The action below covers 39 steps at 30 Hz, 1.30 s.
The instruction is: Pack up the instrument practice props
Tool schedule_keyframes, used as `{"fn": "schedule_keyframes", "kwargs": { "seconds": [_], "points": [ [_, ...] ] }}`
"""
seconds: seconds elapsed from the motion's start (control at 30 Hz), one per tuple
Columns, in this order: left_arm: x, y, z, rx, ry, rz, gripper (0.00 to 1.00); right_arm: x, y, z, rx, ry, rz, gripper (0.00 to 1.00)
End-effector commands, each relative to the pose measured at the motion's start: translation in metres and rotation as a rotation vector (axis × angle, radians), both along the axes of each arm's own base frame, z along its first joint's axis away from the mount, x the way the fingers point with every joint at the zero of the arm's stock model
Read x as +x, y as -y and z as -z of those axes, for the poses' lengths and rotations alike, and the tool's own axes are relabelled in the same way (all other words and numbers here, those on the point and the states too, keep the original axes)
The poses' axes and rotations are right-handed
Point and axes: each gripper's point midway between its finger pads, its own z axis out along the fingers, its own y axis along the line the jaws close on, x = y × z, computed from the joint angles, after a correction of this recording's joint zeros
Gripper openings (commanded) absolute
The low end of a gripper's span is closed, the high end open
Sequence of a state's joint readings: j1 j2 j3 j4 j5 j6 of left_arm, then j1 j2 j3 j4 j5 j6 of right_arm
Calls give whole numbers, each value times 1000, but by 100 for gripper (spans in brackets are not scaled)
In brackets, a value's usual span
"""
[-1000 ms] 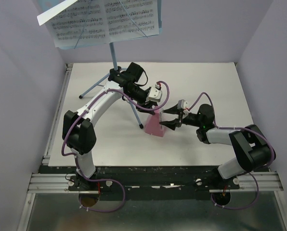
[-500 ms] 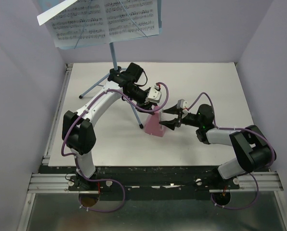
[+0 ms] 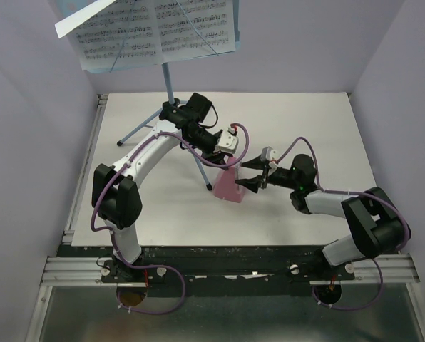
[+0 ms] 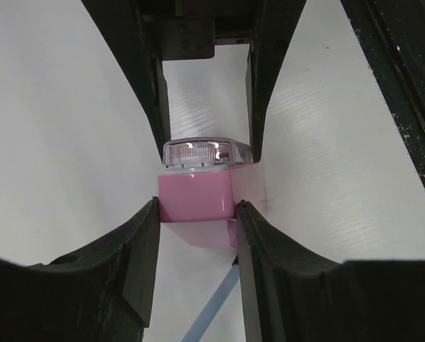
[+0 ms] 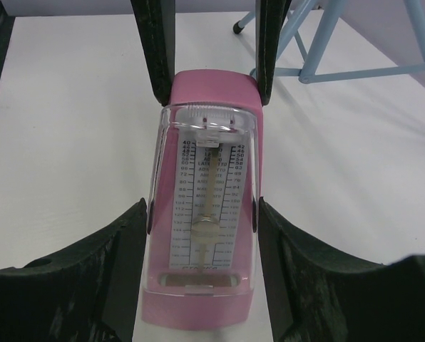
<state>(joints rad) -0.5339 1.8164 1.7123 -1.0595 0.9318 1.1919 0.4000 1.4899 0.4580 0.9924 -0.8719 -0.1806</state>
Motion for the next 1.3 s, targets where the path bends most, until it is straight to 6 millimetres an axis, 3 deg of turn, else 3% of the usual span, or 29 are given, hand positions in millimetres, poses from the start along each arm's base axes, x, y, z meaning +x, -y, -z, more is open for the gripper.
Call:
{"fn": "schedule_keyframes", "kwargs": {
  "seconds": [0.0,0.13,0.37,0.53,0.77,1.27],
  "points": [
    [-13,-24,44,169,-69,15,0,10,14,38,-123,-47,123,0],
    [-12,-22,44,163,-70,16,0,7,13,36,-147,21,98,0],
    [-13,-22,45,165,-66,29,0,24,13,36,-119,-81,179,0],
    [-13,-23,45,166,-64,31,0,19,10,34,-87,-135,169,0],
    [-14,-23,45,165,-59,35,0,28,17,34,-175,0,177,0],
    [-10,-5,35,119,-68,47,0,1,-4,55,-244,-128,-87,0]
  ]
}}
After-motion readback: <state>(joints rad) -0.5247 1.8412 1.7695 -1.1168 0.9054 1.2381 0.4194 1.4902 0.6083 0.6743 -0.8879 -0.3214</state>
